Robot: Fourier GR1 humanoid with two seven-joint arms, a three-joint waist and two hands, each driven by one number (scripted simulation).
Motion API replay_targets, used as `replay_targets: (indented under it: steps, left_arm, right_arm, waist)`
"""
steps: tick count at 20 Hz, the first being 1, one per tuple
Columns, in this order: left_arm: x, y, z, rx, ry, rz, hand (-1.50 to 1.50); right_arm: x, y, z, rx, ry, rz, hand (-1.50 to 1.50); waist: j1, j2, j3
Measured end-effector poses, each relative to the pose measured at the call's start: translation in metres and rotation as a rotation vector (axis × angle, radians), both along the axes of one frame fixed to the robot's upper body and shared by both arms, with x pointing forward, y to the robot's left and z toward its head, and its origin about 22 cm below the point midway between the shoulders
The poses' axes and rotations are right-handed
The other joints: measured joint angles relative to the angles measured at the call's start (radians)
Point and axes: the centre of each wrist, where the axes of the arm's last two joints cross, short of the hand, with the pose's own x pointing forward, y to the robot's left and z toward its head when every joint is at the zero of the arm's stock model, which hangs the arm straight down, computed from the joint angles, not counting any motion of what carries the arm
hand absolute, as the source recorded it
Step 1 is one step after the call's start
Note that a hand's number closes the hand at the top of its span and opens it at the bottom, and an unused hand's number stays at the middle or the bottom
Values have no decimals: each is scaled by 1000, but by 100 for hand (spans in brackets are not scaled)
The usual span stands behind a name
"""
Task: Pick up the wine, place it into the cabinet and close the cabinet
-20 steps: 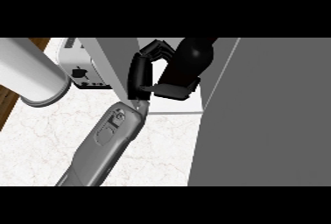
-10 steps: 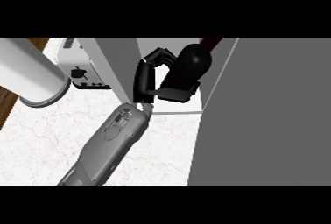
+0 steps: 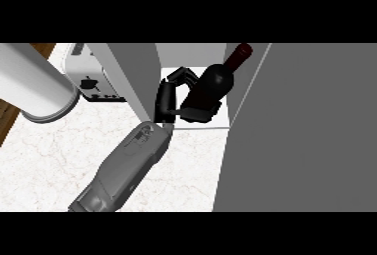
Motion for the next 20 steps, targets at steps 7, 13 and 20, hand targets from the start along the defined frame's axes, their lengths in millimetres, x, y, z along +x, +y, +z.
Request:
replay_targets:
  steps: [7,13,20]
  left_arm:
    - [5,11,-24,53,-3,42,150]
    - [13,21,-30,17,-12,73,150]
    - [30,29,-22,-70,9,114,150]
  right_arm:
    - [2,0,3,-15,-16,6,-150]
    - [2,3,7,-13,-27,20,-150]
    - [2,1,5,-9,-19,19,-150]
  waist:
    - [-10,3,0]
    - [-14,4,-1]
    - [-25,8,-1]
